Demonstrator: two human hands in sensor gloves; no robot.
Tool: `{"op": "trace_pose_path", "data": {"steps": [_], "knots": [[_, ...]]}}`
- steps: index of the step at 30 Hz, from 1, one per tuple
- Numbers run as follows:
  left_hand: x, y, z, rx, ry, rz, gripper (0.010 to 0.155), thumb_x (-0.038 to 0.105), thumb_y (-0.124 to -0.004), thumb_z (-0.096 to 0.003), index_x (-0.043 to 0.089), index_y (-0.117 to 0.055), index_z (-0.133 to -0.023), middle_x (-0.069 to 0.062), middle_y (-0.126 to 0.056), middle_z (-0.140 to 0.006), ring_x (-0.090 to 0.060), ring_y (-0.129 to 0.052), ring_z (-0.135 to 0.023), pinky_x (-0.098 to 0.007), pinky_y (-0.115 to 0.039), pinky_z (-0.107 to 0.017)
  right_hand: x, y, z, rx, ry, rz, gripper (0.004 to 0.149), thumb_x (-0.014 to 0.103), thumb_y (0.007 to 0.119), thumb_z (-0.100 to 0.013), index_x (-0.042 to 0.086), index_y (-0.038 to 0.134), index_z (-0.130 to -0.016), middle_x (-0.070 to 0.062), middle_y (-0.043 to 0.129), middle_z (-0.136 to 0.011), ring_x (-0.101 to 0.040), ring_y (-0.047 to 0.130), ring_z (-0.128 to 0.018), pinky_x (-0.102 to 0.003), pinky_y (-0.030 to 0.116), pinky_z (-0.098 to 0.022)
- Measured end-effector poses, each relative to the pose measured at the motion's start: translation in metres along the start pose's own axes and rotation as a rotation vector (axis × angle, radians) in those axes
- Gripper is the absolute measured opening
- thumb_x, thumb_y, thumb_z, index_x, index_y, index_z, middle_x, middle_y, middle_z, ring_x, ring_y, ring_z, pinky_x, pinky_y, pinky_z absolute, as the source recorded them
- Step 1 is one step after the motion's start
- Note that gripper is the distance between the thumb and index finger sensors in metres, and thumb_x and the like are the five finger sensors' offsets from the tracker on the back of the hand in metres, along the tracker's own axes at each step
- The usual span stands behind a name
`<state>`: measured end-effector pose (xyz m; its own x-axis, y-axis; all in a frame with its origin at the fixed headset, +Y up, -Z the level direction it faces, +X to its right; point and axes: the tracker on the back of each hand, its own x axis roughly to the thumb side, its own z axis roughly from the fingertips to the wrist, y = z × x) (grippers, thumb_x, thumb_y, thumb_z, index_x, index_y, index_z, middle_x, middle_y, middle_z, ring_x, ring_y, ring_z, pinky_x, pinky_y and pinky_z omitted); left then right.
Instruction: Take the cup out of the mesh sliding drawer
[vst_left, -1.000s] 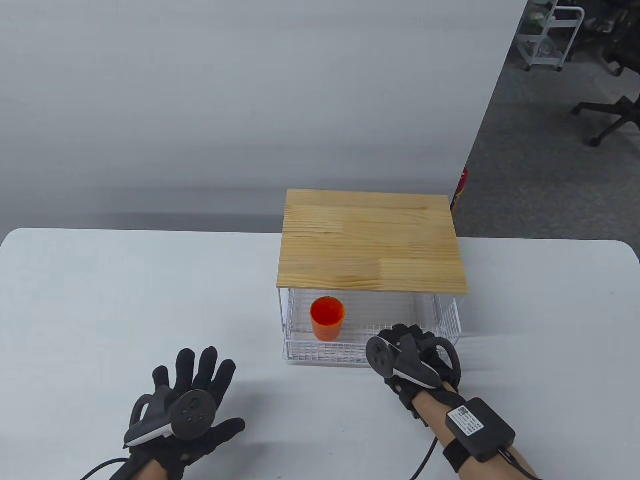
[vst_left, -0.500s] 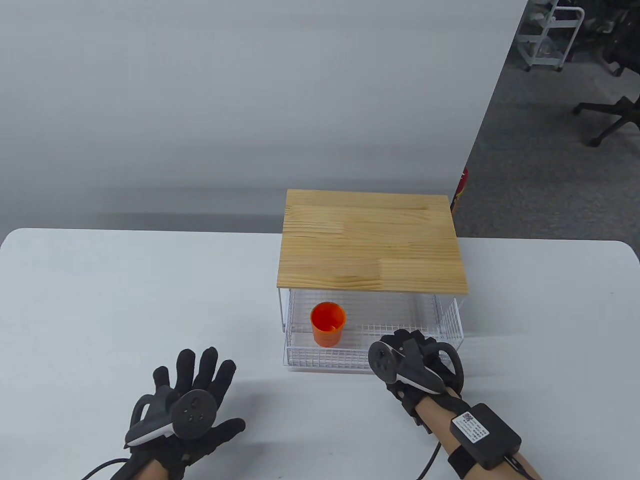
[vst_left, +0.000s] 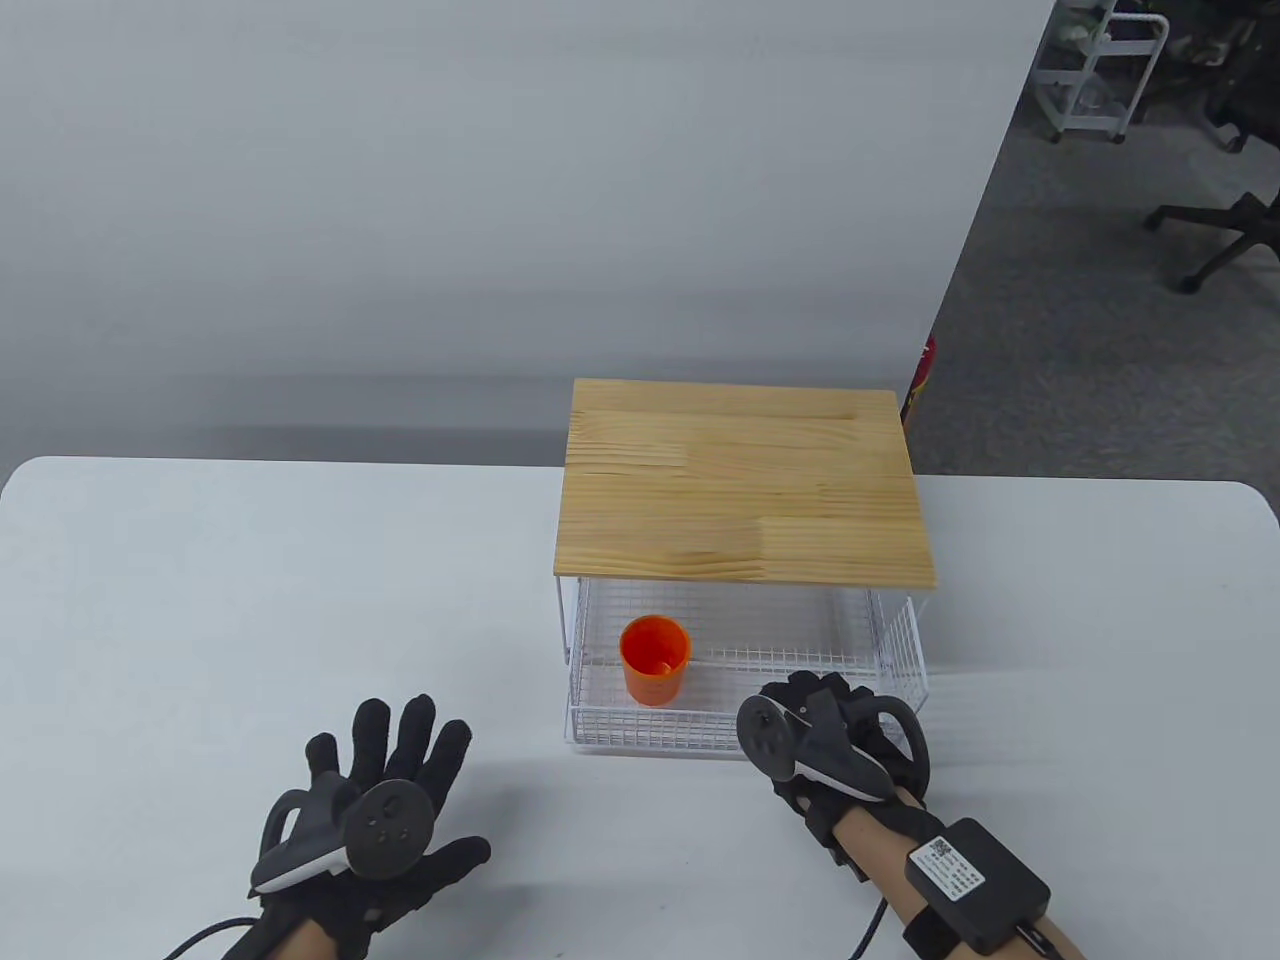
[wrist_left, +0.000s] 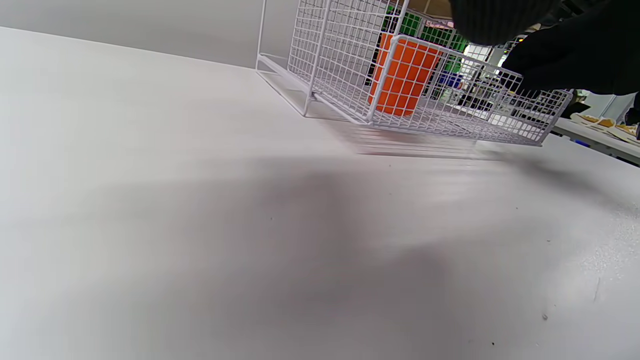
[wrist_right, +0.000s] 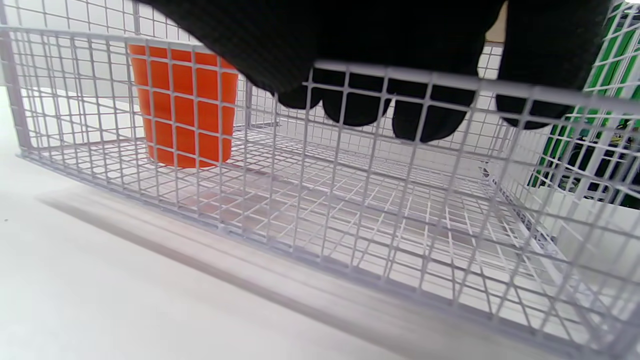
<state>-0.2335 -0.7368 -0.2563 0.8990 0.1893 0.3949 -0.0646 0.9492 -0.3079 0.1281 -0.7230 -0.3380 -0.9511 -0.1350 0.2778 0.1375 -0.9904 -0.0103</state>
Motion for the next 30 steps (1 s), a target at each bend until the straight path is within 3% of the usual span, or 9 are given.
{"op": "trace_pose_path", "data": {"steps": [30], "knots": [[0.0009,-0.0008,-0.0003,0.001,0.006,0.000,0.097,0.069,-0.055,-0.0560,0.016,0.006,-0.111,-0.024,0.015,-0.110,-0.064,0.015,-0.092,-0.084,0.003,-0.048,0.0032,0.0003,0.0106,0.033,0.008,-0.005,0.026,0.027,0.073,-0.057,0.022,0.084,-0.080,-0.018,0.098,-0.080,-0.050,0.105,-0.060,-0.078,0.087,-0.043]]}}
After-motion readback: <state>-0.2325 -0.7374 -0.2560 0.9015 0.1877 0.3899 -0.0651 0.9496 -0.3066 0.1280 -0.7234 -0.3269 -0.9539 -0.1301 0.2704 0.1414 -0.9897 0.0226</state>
